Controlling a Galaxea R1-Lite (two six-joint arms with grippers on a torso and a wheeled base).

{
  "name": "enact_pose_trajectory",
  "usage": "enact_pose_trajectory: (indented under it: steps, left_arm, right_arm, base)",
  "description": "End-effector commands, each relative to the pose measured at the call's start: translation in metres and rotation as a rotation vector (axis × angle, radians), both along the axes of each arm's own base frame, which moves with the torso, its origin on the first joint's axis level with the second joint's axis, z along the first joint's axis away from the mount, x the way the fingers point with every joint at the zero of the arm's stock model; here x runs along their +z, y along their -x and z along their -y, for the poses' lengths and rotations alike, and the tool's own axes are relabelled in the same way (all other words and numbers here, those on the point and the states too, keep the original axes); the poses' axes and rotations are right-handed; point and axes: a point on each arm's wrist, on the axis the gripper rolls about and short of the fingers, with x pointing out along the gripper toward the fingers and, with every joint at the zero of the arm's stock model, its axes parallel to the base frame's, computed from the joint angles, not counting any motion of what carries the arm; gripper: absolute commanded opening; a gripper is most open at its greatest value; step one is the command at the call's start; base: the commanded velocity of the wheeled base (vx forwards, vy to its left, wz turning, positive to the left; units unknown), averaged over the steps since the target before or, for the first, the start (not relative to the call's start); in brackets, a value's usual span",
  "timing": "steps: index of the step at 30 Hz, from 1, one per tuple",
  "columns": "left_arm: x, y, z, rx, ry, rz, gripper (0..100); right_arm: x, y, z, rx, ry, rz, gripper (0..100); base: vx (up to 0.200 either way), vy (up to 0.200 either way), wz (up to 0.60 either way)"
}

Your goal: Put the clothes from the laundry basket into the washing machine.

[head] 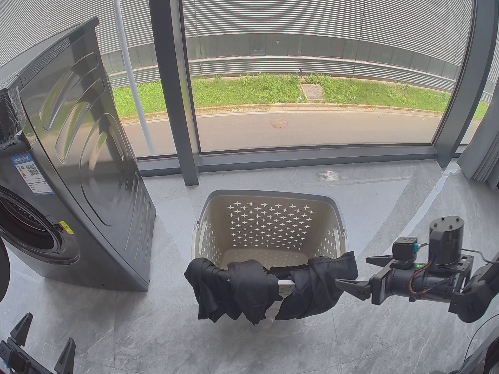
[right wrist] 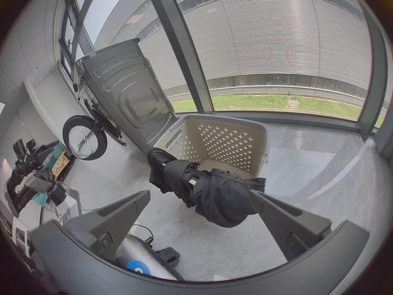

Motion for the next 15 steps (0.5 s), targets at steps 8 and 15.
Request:
enact_pose_trajectory:
  steps: [8, 15]
  left_arm:
    - [-0.005, 0.0, 0.0, 0.0, 0.0, 0.0, 100]
    - [-0.005, 0.0, 0.0, 0.0, 0.0, 0.0, 100]
  right_arm:
    - [-0.059, -0.049, -0.022, -0.007, 0.079, -0.043, 100]
    - [-0.076, -0.063, -0.028, -0.008, 0.09, -0.026, 100]
  base:
    - [0.0, 0.0, 0.0]
    - [0.0, 0.0, 0.0]
